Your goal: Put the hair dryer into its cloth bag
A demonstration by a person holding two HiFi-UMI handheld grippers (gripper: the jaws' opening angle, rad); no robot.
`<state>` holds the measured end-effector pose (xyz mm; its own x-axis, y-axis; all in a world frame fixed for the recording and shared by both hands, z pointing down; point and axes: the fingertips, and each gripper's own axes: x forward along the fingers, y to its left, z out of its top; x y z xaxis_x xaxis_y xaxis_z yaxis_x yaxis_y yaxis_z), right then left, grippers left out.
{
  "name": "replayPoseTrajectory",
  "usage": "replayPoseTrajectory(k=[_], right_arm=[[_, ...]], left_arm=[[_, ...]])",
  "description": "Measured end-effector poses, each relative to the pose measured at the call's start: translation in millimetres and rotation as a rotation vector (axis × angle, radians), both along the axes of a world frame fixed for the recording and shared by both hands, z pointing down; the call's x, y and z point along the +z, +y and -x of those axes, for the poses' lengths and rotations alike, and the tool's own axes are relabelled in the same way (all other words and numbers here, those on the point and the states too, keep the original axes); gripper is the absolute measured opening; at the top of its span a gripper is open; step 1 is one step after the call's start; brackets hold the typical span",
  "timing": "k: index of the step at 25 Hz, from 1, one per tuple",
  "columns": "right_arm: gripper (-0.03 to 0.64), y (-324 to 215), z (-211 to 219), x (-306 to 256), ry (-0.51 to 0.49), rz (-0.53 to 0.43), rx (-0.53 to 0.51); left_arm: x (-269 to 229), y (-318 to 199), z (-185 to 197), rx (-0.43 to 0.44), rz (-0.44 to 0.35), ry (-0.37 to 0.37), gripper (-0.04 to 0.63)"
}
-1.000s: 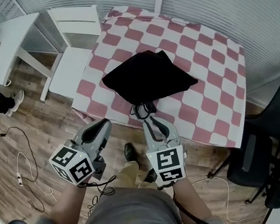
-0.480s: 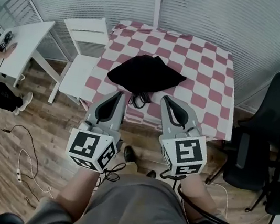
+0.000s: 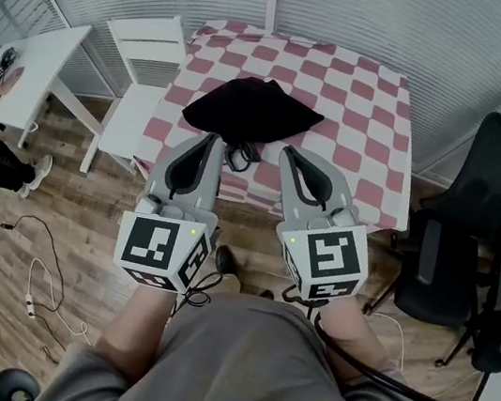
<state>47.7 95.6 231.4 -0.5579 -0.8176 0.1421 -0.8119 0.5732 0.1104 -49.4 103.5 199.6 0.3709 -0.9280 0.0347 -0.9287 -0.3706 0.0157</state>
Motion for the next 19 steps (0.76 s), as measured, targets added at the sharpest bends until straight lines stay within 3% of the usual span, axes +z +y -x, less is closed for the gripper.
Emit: replayPoseTrajectory(k=[19], right_arm=[[0.026,-8.5,0.7,2.4,-0.007,-0.01,0.002]], left_arm=[[5.4,-10.1,-0.6,-0.003,0.007,-0.018,0.0]])
